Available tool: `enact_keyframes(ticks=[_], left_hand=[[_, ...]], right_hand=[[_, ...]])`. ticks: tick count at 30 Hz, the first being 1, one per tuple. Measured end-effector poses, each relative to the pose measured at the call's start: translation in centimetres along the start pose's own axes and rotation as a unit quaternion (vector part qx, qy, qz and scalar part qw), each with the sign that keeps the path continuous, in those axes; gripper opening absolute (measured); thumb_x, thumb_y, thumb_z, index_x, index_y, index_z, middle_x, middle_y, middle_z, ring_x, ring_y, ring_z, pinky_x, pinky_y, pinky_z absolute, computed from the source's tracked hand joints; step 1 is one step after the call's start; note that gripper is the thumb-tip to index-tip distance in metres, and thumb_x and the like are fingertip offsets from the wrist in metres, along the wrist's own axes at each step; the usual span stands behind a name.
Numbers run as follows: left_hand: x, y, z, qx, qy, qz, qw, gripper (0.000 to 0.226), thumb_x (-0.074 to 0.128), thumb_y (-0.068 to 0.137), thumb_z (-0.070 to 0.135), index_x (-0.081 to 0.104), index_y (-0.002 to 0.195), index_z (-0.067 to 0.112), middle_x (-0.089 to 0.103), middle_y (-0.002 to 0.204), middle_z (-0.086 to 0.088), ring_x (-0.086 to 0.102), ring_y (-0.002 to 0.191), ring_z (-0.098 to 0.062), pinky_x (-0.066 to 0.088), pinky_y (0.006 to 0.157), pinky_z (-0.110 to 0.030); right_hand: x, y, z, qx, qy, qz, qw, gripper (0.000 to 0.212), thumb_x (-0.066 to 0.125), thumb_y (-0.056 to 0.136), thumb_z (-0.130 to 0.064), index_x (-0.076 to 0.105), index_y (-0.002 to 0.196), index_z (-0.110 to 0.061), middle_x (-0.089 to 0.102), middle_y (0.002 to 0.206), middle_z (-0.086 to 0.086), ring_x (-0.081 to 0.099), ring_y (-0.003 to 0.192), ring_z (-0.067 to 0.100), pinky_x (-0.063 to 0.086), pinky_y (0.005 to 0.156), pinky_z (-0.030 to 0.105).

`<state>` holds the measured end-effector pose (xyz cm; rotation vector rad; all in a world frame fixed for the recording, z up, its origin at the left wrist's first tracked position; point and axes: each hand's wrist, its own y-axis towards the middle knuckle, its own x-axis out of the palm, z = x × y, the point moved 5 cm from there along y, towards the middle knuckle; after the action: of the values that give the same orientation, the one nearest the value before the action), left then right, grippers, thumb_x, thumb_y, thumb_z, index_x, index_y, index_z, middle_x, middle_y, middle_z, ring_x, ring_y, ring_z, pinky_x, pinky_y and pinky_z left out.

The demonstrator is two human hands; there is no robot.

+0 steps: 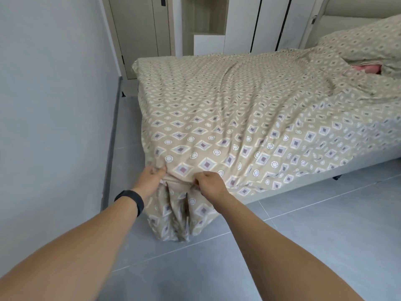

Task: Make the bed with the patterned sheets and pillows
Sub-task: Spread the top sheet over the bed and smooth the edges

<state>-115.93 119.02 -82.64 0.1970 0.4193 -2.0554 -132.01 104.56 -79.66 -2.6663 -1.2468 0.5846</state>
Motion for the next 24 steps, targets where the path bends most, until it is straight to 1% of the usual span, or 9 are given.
enact_keyframes(ticks=[3,5,8,10,13,16,18,21,24], left_hand=[[2.6,-0.2,-0.7,0.021,-0.018,-0.105,0.994,0.070,0.087,0.076,0.017,0.048,0.135,0.021,0.064,0.127,0.004,0.061,0.116,-0.016,0.049,0.101,-0.038],[2.7,0.3,-1.6,-0.003,-0.001,-0.045,0.999,0.078,0.086,0.071,0.010,0.040,0.134,0.015,0.061,0.125,-0.001,0.061,0.111,-0.020,0.053,0.097,-0.044],[1.5,1.7,-3.0,-0.032,0.040,0.053,0.997,0.019,0.072,0.081,0.013,0.062,0.097,0.019,0.071,0.100,-0.010,0.069,0.090,-0.031,0.060,0.083,-0.052],[0.9,1.0,-3.4,-0.062,0.153,0.009,0.986,0.005,0.066,0.085,0.016,0.068,0.089,0.015,0.074,0.094,-0.013,0.071,0.086,-0.033,0.062,0.080,-0.048],[-0.5,-1.8,-4.0,-0.125,0.368,-0.080,0.918,0.021,0.059,0.095,0.015,0.069,0.103,-0.001,0.073,0.098,-0.016,0.070,0.085,-0.029,0.055,0.066,-0.031],[-1.7,-2.0,-5.2,-0.169,0.407,-0.110,0.891,0.031,0.052,0.100,0.014,0.062,0.122,-0.007,0.074,0.099,-0.018,0.063,0.064,-0.023,0.047,0.052,-0.025],[-1.7,-1.8,-5.3,-0.154,0.391,-0.107,0.901,0.034,0.050,0.099,0.020,0.059,0.122,-0.003,0.072,0.092,-0.018,0.061,0.064,-0.024,0.048,0.057,-0.026],[-1.1,-1.8,-5.5,-0.106,0.364,-0.143,0.914,0.054,0.056,0.083,0.042,0.060,0.127,0.011,0.066,0.115,-0.011,0.061,0.098,-0.030,0.052,0.089,-0.035],[-0.3,-1.1,-6.0,-0.071,0.323,-0.151,0.932,0.091,0.058,0.065,0.040,0.036,0.150,0.018,0.055,0.137,-0.010,0.055,0.121,-0.034,0.049,0.104,-0.047]], right_hand=[[0.7,-0.1,-1.1,-0.025,0.015,-0.001,1.000,0.032,0.053,0.089,-0.022,0.050,0.057,-0.020,0.048,0.057,-0.003,0.041,0.058,0.019,0.034,0.060,0.030],[0.6,0.0,-1.1,-0.026,0.026,0.012,0.999,0.031,0.054,0.089,-0.022,0.052,0.059,-0.020,0.048,0.058,-0.003,0.042,0.058,0.019,0.035,0.060,0.030],[0.2,0.1,-0.5,-0.016,0.030,0.031,0.999,0.030,0.054,0.089,-0.021,0.051,0.059,-0.020,0.047,0.058,-0.001,0.040,0.057,0.020,0.033,0.058,0.030],[-0.4,-0.1,-0.2,-0.018,0.028,0.043,0.999,0.029,0.054,0.090,-0.022,0.053,0.061,-0.018,0.050,0.060,-0.001,0.042,0.056,0.019,0.034,0.058,0.029],[-1.2,-0.2,-0.1,-0.033,-0.009,0.048,0.998,0.028,0.050,0.092,-0.022,0.057,0.072,-0.003,0.053,0.068,0.003,0.043,0.061,0.020,0.034,0.061,0.030],[-1.7,-0.1,0.5,-0.033,-0.048,0.053,0.997,0.033,0.049,0.092,-0.023,0.064,0.090,0.007,0.055,0.073,0.009,0.043,0.062,0.022,0.035,0.059,0.032],[-1.7,0.2,1.2,-0.014,-0.069,0.043,0.997,0.033,0.049,0.091,-0.023,0.063,0.089,0.006,0.058,0.076,0.010,0.047,0.064,0.023,0.037,0.060,0.032],[-0.9,0.7,2.8,0.019,-0.124,-0.004,0.992,0.021,0.050,0.090,-0.023,0.060,0.080,-0.007,0.060,0.079,0.010,0.050,0.068,0.025,0.040,0.065,0.033],[-0.1,0.7,4.6,0.047,-0.174,-0.046,0.983,0.021,0.053,0.093,-0.025,0.061,0.085,-0.008,0.060,0.082,0.012,0.051,0.071,0.027,0.039,0.065,0.033]])
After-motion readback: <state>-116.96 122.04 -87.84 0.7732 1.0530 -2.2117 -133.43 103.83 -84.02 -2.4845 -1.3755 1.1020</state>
